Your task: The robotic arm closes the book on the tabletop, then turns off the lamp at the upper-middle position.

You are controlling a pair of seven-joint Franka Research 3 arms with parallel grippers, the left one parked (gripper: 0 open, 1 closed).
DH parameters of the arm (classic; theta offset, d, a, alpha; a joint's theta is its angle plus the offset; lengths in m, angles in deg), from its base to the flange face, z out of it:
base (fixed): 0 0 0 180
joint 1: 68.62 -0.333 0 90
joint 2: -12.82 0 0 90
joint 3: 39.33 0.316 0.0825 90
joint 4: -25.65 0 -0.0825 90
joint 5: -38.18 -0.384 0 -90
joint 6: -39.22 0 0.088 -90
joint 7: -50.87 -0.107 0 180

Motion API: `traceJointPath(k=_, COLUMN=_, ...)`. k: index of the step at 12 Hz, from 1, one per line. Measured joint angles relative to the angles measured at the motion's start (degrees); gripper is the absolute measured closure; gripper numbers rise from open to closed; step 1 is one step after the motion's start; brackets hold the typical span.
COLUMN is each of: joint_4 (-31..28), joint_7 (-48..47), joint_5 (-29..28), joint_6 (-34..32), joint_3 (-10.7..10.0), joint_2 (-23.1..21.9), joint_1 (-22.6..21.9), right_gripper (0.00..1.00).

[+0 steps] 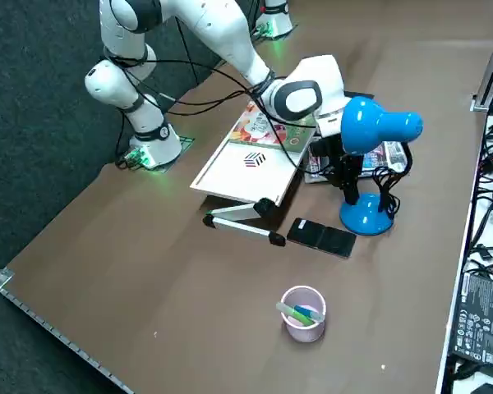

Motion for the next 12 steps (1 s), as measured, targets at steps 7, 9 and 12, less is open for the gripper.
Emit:
traceJointPath(k=7, joint_4=-2.2, joint_7=0.0, joint_5=0.0, joint_6=0.0, joint_3=0.0, joint_2=-1.0, joint_1=0.5, right_gripper=0.99)
traceJointPath(k=9, joint_4=-2.5, joint_7=0.0, joint_5=0.0, joint_6=0.0, joint_3=0.0, joint_2=-1.1, joint_1=0.5, right_gripper=0.99)
traceJointPath(k=12, joint_4=-3.0, joint_7=0.0, joint_5=0.0, joint_6=0.0, joint_3=0.0, joint_2=-1.3, joint_1=0.6, right_gripper=0.99)
